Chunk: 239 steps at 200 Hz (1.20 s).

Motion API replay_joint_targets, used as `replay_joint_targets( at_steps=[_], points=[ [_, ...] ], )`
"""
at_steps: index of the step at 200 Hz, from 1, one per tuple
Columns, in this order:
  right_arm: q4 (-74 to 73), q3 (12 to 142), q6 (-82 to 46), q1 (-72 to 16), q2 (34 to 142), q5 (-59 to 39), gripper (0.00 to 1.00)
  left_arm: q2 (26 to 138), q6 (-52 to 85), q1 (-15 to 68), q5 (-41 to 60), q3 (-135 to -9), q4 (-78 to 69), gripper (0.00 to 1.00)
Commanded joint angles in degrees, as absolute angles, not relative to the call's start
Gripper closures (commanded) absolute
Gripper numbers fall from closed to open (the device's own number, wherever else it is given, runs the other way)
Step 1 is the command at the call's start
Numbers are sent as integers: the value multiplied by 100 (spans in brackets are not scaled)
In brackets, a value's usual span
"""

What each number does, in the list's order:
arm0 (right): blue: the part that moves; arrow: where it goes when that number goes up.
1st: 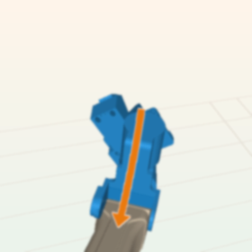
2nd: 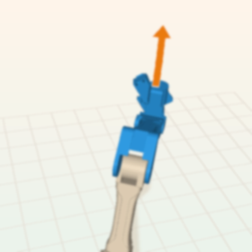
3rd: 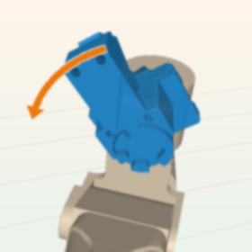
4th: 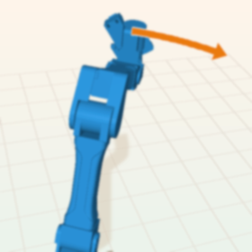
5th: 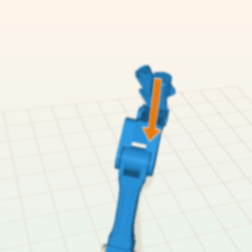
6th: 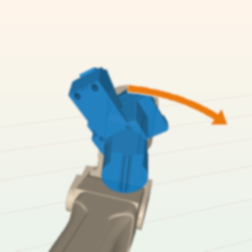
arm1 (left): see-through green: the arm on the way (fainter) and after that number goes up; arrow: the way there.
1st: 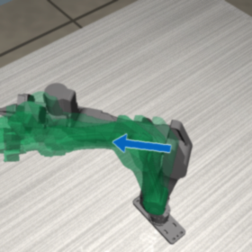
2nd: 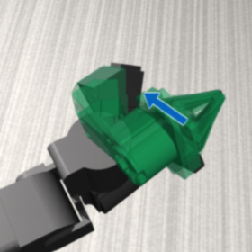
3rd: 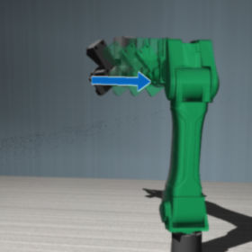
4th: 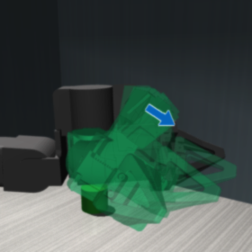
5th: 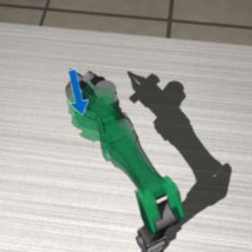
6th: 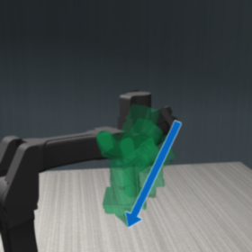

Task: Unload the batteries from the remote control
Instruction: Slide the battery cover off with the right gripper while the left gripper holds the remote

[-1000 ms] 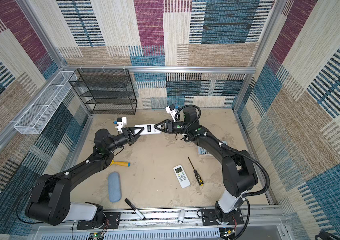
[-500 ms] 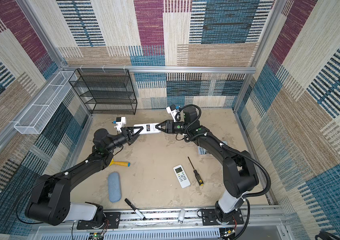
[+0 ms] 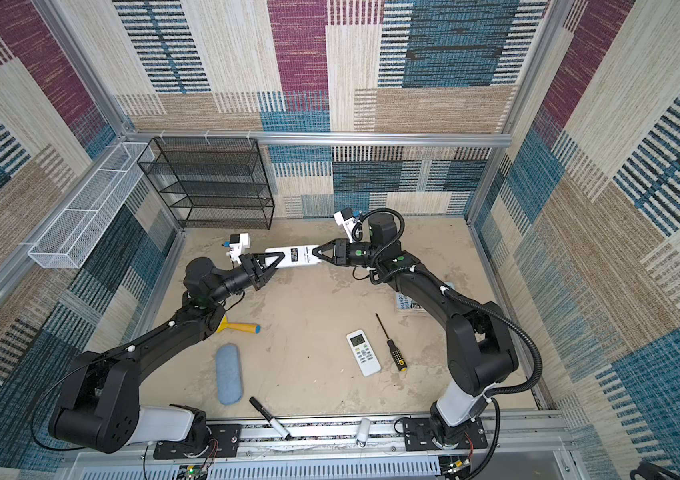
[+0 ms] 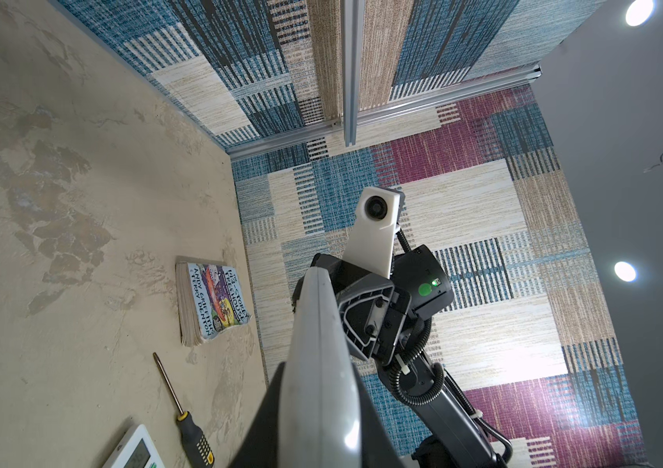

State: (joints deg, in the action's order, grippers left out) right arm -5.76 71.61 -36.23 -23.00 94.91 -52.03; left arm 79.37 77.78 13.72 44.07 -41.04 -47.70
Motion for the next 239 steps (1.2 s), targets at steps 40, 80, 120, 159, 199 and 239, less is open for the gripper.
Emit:
replay_joint_targets(
  at_steps=[40,80,120,159,199,239],
  points=[
    [-820,7121,-3814,-2285,9464,-5283,76,7893,7752,1362,4440,-4088,-5063,83],
    [-844,7104,-3823,-2285,9422,-5302,80,7859,7649,1362,4404,-4086,-4871,83],
    [-937,7098,-3867,-2290,9428,-5395,83,7857,7620,1362,4372,-4074,-4843,83],
    [-1035,7080,-3911,-2294,9466,-5508,85,7884,7629,1361,4379,-4096,-4869,83],
    [-1191,7045,-4001,-2294,9499,-5674,86,7884,7629,1362,4386,-4081,-4869,83],
    [-1275,7073,-4052,-2296,9545,-5766,87,7875,7629,1361,4386,-4067,-4882,83]
  ],
)
